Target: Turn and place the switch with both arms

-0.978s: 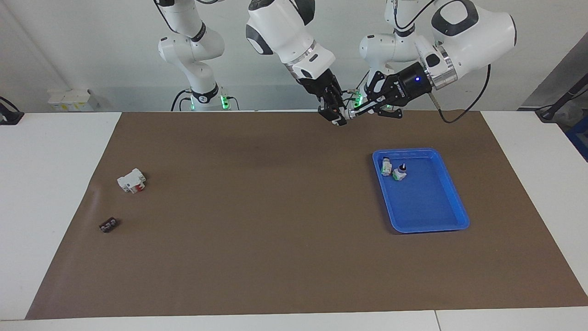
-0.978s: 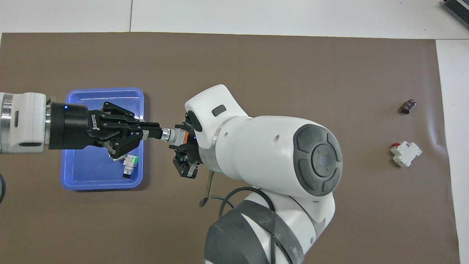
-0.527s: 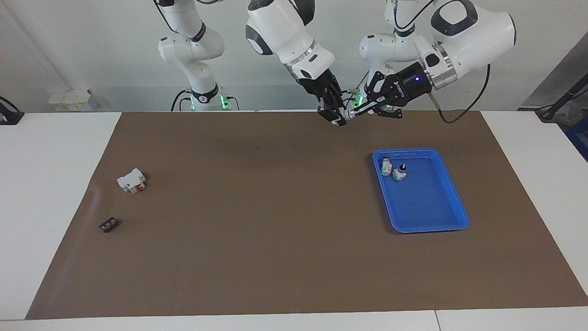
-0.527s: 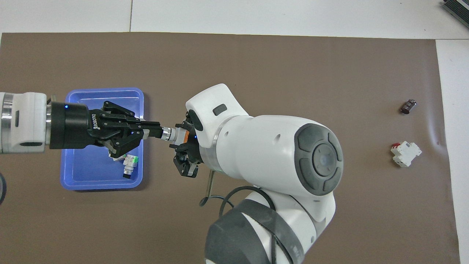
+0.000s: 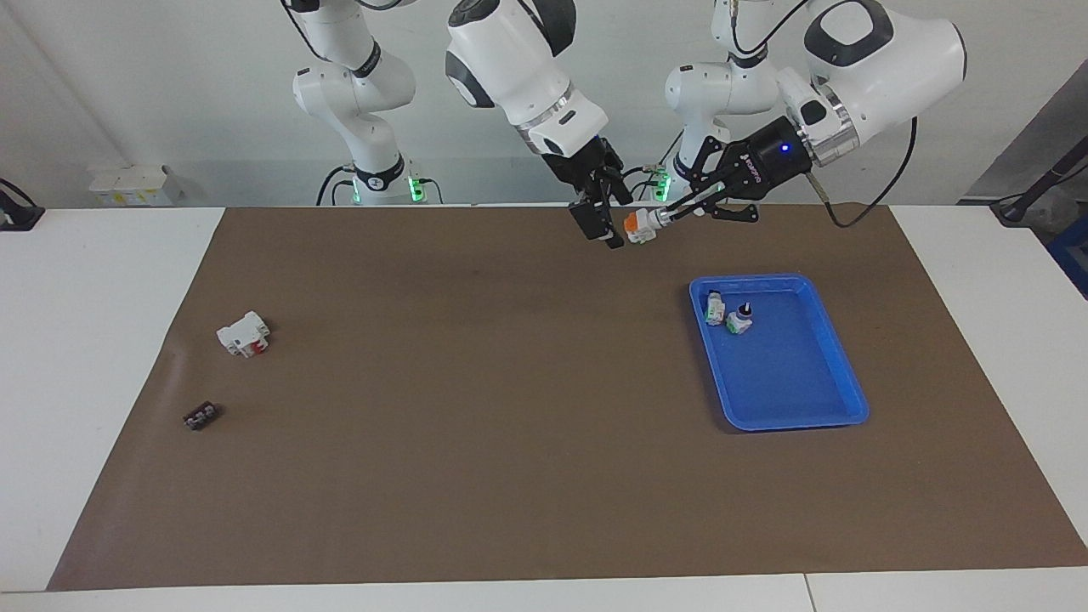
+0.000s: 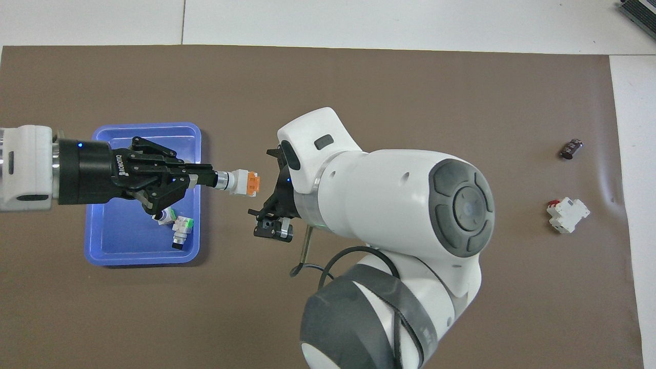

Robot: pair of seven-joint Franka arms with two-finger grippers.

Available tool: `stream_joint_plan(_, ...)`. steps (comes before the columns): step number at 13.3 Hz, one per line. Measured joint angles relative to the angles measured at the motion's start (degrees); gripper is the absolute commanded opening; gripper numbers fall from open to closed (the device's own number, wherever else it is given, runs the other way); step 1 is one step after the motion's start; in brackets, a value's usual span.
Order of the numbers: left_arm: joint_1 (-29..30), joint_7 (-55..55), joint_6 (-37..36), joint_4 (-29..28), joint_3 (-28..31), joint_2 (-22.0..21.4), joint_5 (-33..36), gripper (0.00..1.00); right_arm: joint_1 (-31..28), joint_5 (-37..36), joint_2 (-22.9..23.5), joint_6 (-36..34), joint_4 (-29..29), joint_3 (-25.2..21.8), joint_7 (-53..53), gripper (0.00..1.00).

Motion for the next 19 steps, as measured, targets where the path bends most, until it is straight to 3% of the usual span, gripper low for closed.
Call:
stream_joint_plan(3,0.0,-2.6,1.8,-0.06,-0.77,0.01,5.72,0.0,-4.91,0.0,-0.4,-0.22,0.02,-0.18,0.37,1.0)
stream_joint_plan(6,-0.44,-6.43,4.75,-0.33,-2.27,0.05,19.39,0.0,-10.43,-0.82,-0.43,-0.23,0.03,-0.74,0.52,1.0)
stream_joint_plan(9,-1.67,-10.61,6.3,-1.19,-2.74,0.06,32.2,0.0,-16.76,-7.39,-0.89,-2.84,0.09,-1.0,6.44,1.0)
stream_joint_plan(11,-1.44,-11.69,8.52,-2.97,-2.39,0.08,37.63,0.0,-19.02,-12.84,-1.86,-7.04,0.39,-1.08,15.89,1.0)
stream_joint_plan(14,1.49,-12.4,13.32,-6.84,-2.06,0.35,40.01,0.0,-19.82,-18.52,-5.09,-17.22,0.7,-1.13,33.45,1.0)
stream_joint_plan(16,3.65,-12.4,14.85,-7.98,-1.88,1.56,40.32,0.0,-21.5,-20.03,-8.2,-25.28,0.74,-2.02,37.21,1.0)
stream_joint_plan(19,3.93,-12.81,17.9,-8.53,-2.09,7.06,42.78,0.0,-22.43,-20.0,-11.97,-32.77,0.76,-9.0,37.47,1.0)
